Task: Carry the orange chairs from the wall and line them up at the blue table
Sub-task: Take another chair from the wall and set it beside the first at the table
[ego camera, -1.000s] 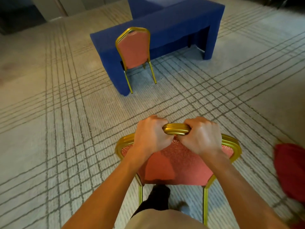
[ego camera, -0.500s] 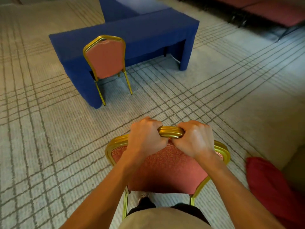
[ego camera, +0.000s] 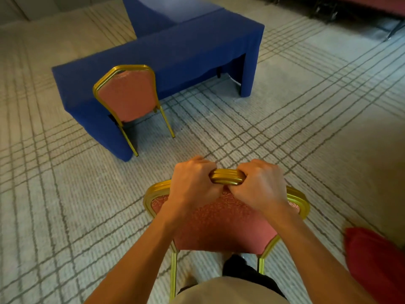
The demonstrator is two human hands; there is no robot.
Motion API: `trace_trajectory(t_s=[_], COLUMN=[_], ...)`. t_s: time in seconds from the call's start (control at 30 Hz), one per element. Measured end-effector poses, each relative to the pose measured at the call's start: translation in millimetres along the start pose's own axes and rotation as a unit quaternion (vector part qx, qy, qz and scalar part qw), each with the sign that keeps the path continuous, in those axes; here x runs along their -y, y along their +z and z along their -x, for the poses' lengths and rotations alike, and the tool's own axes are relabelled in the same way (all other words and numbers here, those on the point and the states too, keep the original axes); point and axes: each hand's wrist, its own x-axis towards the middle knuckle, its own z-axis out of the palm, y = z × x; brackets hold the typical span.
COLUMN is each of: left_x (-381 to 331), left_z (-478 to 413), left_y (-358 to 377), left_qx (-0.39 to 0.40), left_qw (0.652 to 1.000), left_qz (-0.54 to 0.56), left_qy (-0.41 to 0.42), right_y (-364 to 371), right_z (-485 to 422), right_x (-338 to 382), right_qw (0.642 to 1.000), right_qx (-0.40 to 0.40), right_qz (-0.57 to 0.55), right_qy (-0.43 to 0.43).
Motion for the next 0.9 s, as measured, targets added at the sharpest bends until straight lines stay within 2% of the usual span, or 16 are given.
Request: trace_trajectory(t_s=[0.2, 0.4, 0.77, 0.9], left_x=[3.9, 20.2, 130.3, 166.3], left_z=[-76.8, -133.3, -262.8, -309.0], left_y=[19.9, 40.7, 81.3, 88.9], left_qx=[-0.024, -0.027, -0.042, -0.051], left_qw=[1.0, 0.999, 0.997, 0.998], left_qz=[0.0, -0.036, -0.002, -0.01], left_qy=[0.005, -0.027, -0.06, -0.048], right_y=[17.0, 42.8, 127.9, 142.6], right_z=[-74.6, -137.6, -292.6, -344.1], right_x=[-49.9, -86.1, -108.6, -108.7], right_qw=[0.997, 0.995, 0.995, 0.995], right_qx=[-0.039, -0.025, -0.003, 0.001], right_qz=[-0.036, -0.061, -0.044, -0.028], right_qy=[-0.048, -0.081, -0.093, -0.091])
